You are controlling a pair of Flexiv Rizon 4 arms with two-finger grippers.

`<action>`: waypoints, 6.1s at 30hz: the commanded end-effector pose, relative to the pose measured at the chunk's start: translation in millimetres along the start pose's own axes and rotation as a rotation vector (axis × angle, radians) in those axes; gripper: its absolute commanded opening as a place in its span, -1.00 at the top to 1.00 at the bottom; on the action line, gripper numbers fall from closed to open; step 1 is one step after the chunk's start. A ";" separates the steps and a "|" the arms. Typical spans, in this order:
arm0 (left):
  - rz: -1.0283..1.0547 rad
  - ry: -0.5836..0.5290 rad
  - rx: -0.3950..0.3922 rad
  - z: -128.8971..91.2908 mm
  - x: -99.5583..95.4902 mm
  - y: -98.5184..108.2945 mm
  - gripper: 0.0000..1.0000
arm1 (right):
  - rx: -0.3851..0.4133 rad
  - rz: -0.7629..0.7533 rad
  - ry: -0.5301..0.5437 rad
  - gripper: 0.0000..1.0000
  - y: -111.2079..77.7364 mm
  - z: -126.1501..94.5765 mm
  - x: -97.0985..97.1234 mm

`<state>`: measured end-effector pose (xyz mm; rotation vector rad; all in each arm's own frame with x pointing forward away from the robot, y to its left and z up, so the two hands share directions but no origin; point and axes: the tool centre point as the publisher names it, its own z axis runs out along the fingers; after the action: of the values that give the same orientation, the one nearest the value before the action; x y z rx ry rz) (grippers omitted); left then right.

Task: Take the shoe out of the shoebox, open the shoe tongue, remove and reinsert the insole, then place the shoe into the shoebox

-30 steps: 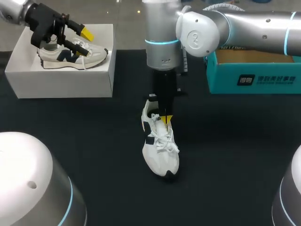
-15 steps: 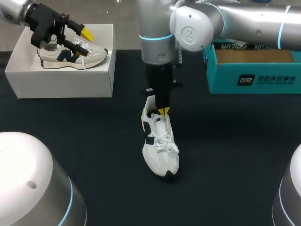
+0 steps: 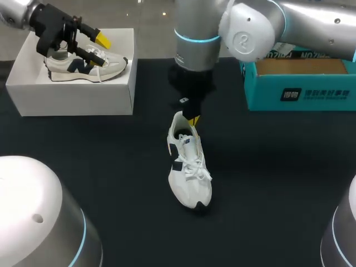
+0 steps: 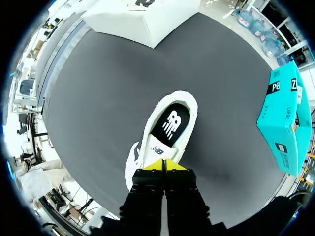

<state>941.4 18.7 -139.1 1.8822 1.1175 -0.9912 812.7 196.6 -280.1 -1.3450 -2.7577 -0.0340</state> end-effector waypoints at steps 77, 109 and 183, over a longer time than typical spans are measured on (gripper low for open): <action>0.001 0.002 0.003 -0.7 0.3 0.8 -1.00 | -0.009 -1.003 -0.267 -0.70 99.0 82.7 -52.6; 0.001 0.002 0.003 -0.7 0.3 0.8 -1.00 | 0.013 -0.956 -0.229 1.00 74.2 60.9 -60.9; 0.001 0.002 0.003 -0.7 0.3 0.8 -1.00 | 0.043 -0.974 -0.334 1.00 -56.9 -159.3 -295.8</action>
<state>941.5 18.7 -139.1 1.8821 1.1176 -0.9912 952.9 -50.4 -141.9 0.1203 -3.3429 0.3054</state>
